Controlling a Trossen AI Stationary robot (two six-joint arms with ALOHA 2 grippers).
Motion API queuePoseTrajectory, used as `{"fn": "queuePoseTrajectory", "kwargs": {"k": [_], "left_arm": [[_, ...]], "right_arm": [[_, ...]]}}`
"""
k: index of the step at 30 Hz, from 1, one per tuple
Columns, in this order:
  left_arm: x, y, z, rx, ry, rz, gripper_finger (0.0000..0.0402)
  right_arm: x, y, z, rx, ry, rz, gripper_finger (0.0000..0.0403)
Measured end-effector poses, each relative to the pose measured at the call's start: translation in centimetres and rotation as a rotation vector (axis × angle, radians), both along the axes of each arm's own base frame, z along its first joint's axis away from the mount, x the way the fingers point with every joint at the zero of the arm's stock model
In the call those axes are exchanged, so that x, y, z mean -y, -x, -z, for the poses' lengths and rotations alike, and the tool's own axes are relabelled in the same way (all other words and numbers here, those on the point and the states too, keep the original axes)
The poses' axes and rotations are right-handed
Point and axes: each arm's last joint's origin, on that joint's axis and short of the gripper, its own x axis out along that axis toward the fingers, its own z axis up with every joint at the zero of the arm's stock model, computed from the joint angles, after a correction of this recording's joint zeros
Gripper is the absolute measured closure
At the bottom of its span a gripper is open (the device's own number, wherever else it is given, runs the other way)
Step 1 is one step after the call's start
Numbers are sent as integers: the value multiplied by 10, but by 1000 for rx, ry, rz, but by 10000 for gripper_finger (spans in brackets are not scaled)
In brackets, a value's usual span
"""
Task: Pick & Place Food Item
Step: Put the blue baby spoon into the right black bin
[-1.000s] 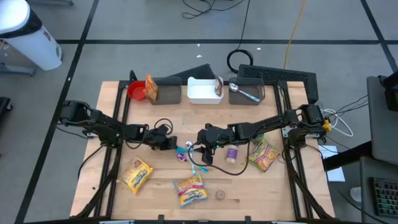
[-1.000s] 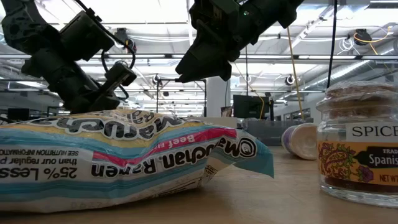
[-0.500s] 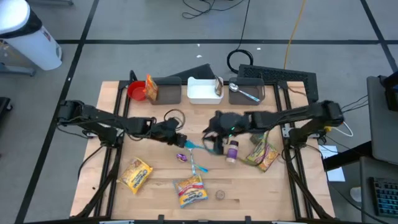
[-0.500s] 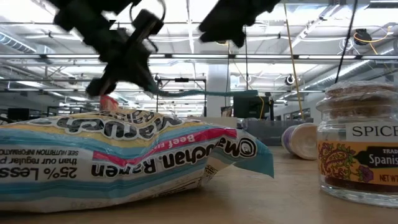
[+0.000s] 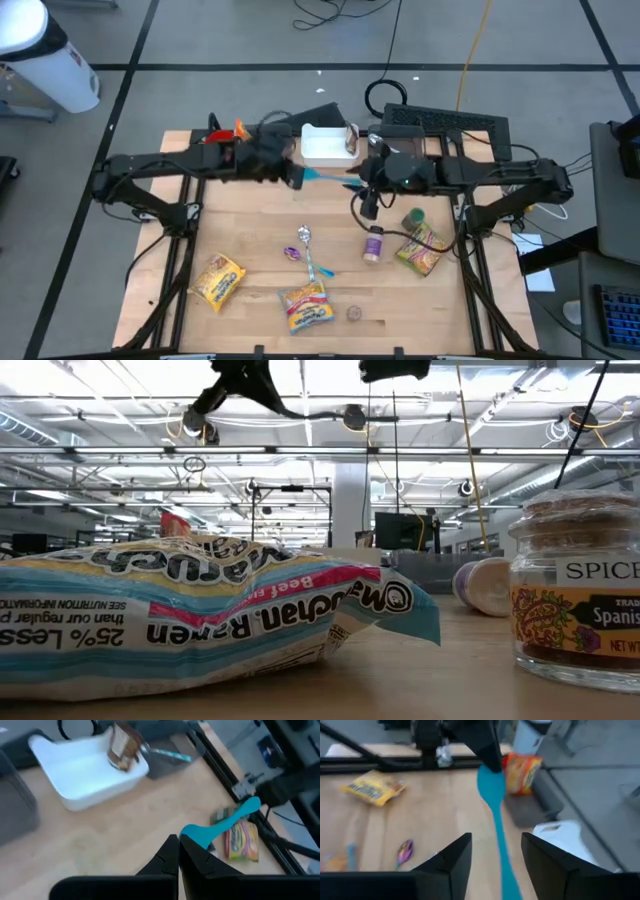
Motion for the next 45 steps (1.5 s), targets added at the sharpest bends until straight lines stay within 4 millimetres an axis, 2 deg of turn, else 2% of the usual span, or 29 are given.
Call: {"fn": "queuePoseTrajectory", "kwargs": {"k": [5, 9, 13, 19, 29, 36, 45], "left_arm": [[-12, 6, -16, 3, -33, -45, 400], [-14, 7, -20, 5, -51, -77, 400], [-14, 7, -19, -1, -46, -88, 400], [-12, 3, -14, -25, -46, -75, 400], [-12, 4, -15, -35, -68, -69, 400], [-12, 4, -15, -41, -83, -55, 400], [-12, 3, -16, -25, -87, -53, 401]], "right_arm": [[1, -13, -12, -44, 149, 41, 202], [2, -26, -10, -99, 184, 47, 187], [1, -43, 3, -170, 215, 47, 187], [3, -56, 18, -246, 331, 114, 191], [17, -57, 18, -257, 357, 142, 193], [30, -56, 20, -244, 272, 141, 203], [30, -59, 26, -274, 261, 114, 219]]}}
